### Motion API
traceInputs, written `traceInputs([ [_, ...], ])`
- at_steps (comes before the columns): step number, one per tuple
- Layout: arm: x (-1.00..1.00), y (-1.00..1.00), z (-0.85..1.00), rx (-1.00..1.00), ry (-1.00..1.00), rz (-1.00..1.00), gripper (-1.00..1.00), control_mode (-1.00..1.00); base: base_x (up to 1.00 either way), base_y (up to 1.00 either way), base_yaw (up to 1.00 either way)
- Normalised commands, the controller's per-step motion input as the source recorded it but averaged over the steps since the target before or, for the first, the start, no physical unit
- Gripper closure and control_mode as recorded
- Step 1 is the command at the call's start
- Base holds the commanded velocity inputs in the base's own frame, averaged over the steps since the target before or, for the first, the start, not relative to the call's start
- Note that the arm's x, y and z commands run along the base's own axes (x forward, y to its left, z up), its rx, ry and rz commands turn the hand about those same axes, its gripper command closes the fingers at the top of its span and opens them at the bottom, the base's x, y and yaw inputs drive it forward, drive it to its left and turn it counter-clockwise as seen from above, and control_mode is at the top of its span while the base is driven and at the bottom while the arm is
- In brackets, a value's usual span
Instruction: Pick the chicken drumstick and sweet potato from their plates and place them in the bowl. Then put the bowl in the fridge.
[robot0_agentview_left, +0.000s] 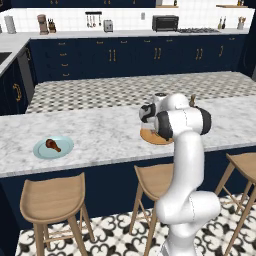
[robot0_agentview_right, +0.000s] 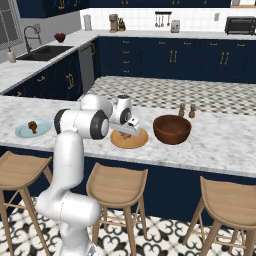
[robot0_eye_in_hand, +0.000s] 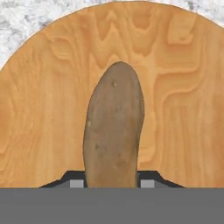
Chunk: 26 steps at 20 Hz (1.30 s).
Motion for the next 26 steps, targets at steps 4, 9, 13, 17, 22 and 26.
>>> traceInputs([
  [4,-0.24,-0.03,0.38,0.00,-0.08,0.00,1.00,-1.00,0.00,0.00,0.00],
  [9,-0.90,-0.13,1.00,-0.04,-0.46,0.00,1.00,-1.00,0.00,0.00,0.00],
  [13,-0.47,-0.76,1.00,-0.03,-0.26,-0.07,1.00,-1.00,0.00,0.00,0.00],
  [17,0.00,-1.00,0.76,-0.05,-0.01,-0.22,1.00,-1.00,0.00,0.00,0.00],
  [22,0.31,-1.00,0.71,-0.01,0.05,-0.26,1.00,-1.00,0.00,0.00,0.00],
  [26,0.40,-0.96,-0.49,0.02,0.13,0.00,1.00,-1.00,0.00,0.00,0.00],
])
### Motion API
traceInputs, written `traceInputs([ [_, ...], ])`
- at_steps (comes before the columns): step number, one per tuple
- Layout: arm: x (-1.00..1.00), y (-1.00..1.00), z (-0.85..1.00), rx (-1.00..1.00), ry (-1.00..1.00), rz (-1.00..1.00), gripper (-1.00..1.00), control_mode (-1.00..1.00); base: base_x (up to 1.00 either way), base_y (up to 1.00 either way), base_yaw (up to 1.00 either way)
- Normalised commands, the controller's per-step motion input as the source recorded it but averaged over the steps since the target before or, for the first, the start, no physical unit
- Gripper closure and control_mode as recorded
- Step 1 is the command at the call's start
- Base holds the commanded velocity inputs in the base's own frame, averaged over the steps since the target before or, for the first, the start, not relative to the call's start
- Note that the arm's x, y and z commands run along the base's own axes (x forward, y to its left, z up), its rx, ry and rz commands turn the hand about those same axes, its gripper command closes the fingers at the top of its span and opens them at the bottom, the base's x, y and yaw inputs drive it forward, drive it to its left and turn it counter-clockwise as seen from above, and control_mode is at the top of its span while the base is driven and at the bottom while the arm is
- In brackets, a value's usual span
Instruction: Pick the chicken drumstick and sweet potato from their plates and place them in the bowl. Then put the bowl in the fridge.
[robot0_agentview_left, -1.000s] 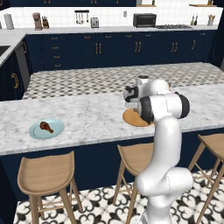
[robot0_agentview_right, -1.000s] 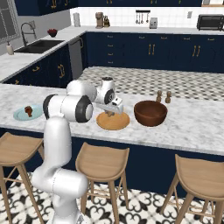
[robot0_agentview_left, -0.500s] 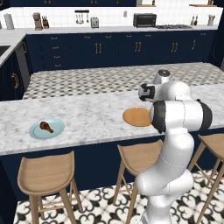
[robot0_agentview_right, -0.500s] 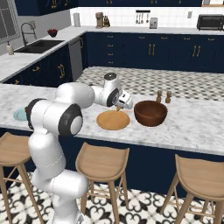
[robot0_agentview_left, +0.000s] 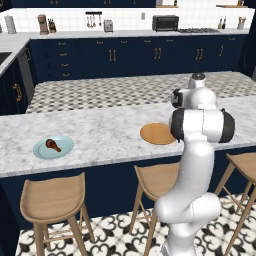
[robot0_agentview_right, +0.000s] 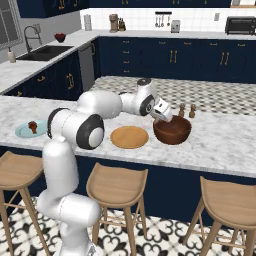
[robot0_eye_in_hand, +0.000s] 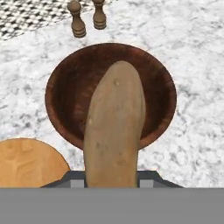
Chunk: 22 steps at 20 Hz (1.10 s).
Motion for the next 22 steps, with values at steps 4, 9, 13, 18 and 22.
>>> traceInputs([
  [4,0.49,-0.61,-0.67,0.00,0.03,0.00,1.00,-1.00,0.00,0.00,0.00],
  [9,0.23,-0.18,-0.43,-0.02,0.01,0.00,-1.00,-1.00,0.00,0.00,0.00],
  [13,-0.11,0.00,0.07,0.00,0.00,-0.01,-1.00,-1.00,0.00,0.00,0.00],
  [18,-0.84,0.41,0.74,0.01,0.00,0.03,-1.00,-1.00,0.00,0.00,0.00],
  [22,-1.00,0.99,0.74,0.00,0.01,0.12,-1.00,-1.00,0.00,0.00,0.00],
])
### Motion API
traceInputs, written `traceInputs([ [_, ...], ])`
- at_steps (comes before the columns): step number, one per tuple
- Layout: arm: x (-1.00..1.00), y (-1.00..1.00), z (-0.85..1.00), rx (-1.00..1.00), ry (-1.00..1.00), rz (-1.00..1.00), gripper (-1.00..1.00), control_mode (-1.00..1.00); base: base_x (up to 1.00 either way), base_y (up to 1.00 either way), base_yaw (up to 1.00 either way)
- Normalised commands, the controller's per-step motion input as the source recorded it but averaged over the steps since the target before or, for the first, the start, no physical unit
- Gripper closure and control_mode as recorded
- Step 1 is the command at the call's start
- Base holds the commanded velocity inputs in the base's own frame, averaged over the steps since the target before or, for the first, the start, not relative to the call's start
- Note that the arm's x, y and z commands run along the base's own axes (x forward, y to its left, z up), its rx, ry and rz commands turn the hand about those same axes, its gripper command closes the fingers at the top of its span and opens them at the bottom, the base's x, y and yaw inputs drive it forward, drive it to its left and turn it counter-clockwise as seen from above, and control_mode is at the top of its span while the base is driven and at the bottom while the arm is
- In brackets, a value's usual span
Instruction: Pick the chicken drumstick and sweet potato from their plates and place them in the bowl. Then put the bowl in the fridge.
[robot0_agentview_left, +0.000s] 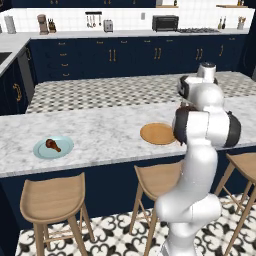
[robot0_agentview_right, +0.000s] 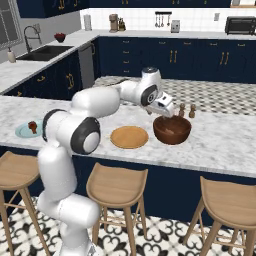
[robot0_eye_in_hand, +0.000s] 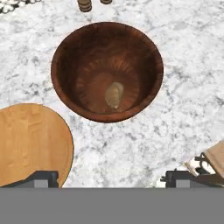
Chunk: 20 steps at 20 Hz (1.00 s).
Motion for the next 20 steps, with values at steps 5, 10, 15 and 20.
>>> traceInputs([
  [5,-1.00,0.94,0.03,-0.01,-0.05,0.20,-1.00,-1.00,0.00,0.00,0.00],
  [10,-0.80,0.76,-0.12,-0.04,-0.10,0.21,-1.00,1.00,-0.17,0.20,0.06],
  [15,0.00,0.00,0.00,0.00,0.00,0.00,-1.00,1.00,-0.46,1.00,0.26],
  [20,0.00,0.00,0.00,0.00,0.00,0.00,-1.00,1.00,0.16,1.00,0.07],
])
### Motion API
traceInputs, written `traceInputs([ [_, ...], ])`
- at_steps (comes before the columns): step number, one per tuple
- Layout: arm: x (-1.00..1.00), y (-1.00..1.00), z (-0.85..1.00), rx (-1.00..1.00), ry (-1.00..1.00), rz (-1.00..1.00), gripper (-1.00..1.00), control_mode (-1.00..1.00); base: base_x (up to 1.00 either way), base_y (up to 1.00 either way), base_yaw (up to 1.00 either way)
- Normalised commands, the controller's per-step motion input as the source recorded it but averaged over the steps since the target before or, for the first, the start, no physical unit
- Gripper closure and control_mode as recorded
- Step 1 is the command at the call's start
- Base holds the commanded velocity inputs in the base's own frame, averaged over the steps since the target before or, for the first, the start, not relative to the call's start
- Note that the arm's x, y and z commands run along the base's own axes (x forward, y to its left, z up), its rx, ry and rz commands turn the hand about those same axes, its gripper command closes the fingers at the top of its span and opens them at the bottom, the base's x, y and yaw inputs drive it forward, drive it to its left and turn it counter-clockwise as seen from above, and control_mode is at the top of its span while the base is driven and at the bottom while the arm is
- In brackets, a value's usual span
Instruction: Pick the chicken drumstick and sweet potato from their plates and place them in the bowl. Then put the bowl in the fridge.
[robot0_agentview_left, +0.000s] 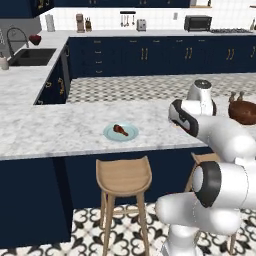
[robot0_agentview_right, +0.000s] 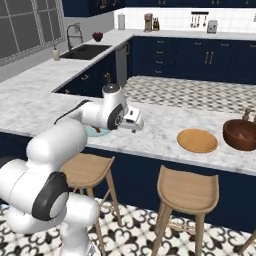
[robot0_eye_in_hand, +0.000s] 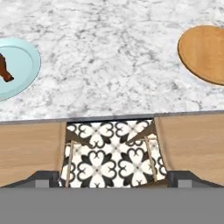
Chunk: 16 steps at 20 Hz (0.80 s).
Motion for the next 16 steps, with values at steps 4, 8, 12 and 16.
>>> traceInputs([
  [4,0.00,0.00,0.00,0.00,0.00,0.00,-1.00,1.00,0.96,0.71,-0.07],
  [8,0.63,0.22,-0.03,0.00,0.03,0.16,-1.00,-1.00,0.25,0.09,-0.02],
  [12,0.34,0.69,-0.23,0.00,0.16,0.53,-1.00,-1.00,0.00,0.00,0.00],
  [16,0.23,0.71,-0.68,0.00,0.18,0.50,-1.00,-1.00,0.00,0.00,0.00],
])
